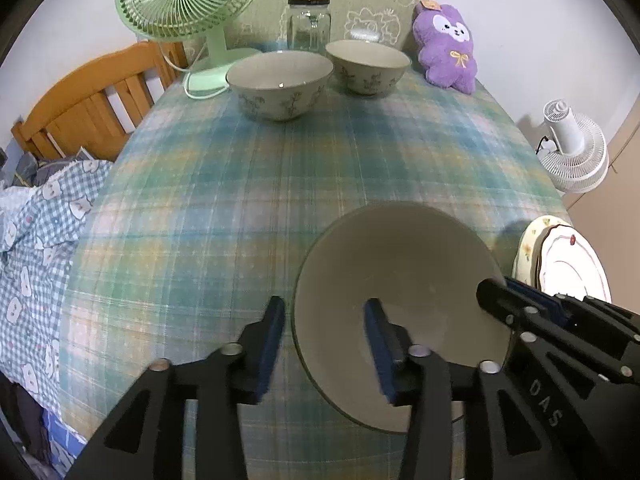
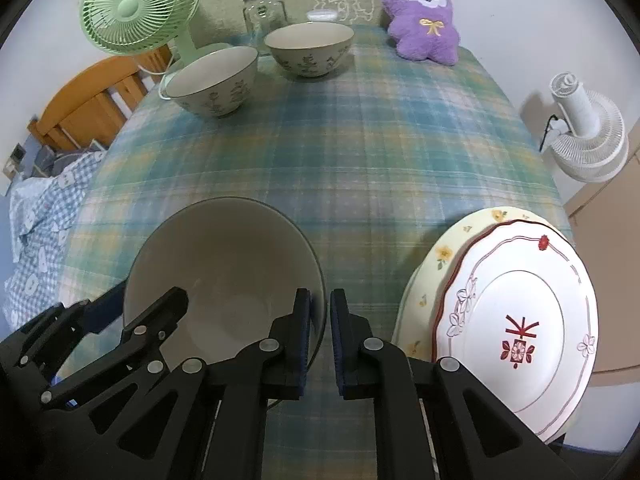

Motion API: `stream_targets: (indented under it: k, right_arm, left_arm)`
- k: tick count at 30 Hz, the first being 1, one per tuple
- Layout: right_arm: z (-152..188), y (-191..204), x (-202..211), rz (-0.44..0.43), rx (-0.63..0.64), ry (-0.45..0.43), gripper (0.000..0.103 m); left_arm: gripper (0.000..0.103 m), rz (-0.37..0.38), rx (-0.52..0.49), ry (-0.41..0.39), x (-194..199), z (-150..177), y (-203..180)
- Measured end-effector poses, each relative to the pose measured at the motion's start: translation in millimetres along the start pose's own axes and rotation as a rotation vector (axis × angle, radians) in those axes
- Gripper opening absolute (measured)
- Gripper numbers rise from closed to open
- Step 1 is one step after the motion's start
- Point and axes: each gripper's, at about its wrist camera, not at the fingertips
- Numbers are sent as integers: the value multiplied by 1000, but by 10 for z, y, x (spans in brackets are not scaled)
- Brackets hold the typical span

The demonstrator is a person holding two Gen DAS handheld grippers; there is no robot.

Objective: Organize plates and bowls

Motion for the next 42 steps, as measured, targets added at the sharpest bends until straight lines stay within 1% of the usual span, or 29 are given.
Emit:
stream_targets:
  k: [1,4,7,9,12,20,22,26,28,29,31,33,35,39,42]
  right_arm:
    - [-5,3,22,5,5,-2,18]
    - [-31,12,114,25,19,-20,24]
    - [-63,11,229,25,28,-39,26]
    - [-93,12,301,29,39,-47,27]
    - [-146,4,426,45,48,-62,27]
    - [-396,50,703,59,48,-116,27]
    - [-482,92,752,67,55,-143,27]
    - [-667,151,779,82,38,-163,29]
    - [-773,170,775,83,27,-171,32]
    - [-845,179,765,86,22,-179,38]
    - [-954,182,738,97,7,-204,52]
    - [-1071,189,685,107,-9,-215,57]
    - [-1199,216,615,111,-20,-215,58]
    - [-1442,291,485,118,-19,-235,58]
    - [-1602,340,374,122,-25,-252,58]
  left_arm:
    - [58,0,0,-7,17,-6,10]
    - [61,-14,-5,-27,98,-36,9]
    - [64,-22,5,-43,201,-72,10]
    - [67,-37,10,-56,292,-105,9]
    - [75,-54,9,-82,413,-156,-1]
    - [83,-67,19,-154,655,-399,70]
    - [83,-58,27,-168,686,-482,112]
    - [84,-60,28,-181,685,-682,186]
    - [84,-55,29,-189,672,-791,232]
    - [84,-54,30,-195,664,-843,259]
    - [84,-53,27,-220,636,-957,313]
    - [84,-47,20,-231,576,-1078,362]
    - [84,-32,13,-232,499,-1199,406]
    - [84,-33,0,-248,332,-1450,509]
    - [83,-18,10,-245,198,-1618,597]
Point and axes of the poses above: each gripper's, at about its wrist camera, not at the fingertips, and x roughly against the way its jaws point, y to its left, z to its underside, and after that the axes turned 5 degrees about -z, right-handed
